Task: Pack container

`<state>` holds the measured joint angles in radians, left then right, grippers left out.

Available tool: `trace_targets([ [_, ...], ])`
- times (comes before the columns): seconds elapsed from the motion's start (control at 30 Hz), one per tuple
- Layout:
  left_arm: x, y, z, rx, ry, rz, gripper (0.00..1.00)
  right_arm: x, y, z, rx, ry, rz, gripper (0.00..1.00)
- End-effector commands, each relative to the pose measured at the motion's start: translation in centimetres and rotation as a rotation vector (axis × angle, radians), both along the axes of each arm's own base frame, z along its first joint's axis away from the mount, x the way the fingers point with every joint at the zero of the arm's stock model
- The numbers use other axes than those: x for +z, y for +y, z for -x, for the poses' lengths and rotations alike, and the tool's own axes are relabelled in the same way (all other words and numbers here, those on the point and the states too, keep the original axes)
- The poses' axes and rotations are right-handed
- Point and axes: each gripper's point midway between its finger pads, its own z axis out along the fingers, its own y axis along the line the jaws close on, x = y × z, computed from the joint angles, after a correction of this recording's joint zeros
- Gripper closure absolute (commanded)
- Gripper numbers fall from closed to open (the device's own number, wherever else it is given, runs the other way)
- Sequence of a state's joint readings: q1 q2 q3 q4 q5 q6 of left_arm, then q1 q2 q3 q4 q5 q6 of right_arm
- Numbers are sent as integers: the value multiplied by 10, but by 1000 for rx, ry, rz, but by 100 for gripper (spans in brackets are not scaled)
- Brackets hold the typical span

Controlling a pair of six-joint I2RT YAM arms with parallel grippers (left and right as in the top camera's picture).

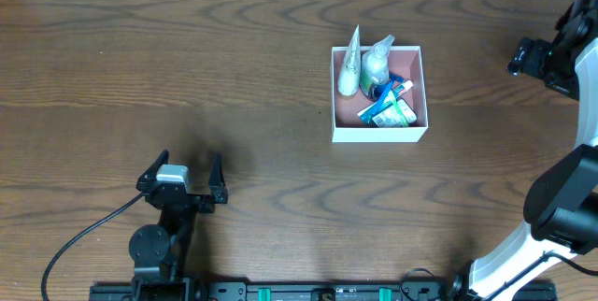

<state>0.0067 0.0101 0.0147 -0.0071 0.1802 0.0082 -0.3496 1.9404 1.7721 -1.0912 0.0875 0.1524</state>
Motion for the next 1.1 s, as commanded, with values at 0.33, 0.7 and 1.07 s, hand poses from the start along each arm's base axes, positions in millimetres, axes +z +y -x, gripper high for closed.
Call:
trace_targets([
  [0.33, -15, 0, 1, -8, 47, -15, 2, 112, 40, 11, 69, -257, 89, 1],
  [0.7, -15, 0, 1, -8, 47, -14, 2, 227, 124, 58, 257, -572, 126, 1],
  [1.07, -15, 0, 1, -8, 47, -15, 2, 218, 138, 130, 286, -621, 125, 1],
])
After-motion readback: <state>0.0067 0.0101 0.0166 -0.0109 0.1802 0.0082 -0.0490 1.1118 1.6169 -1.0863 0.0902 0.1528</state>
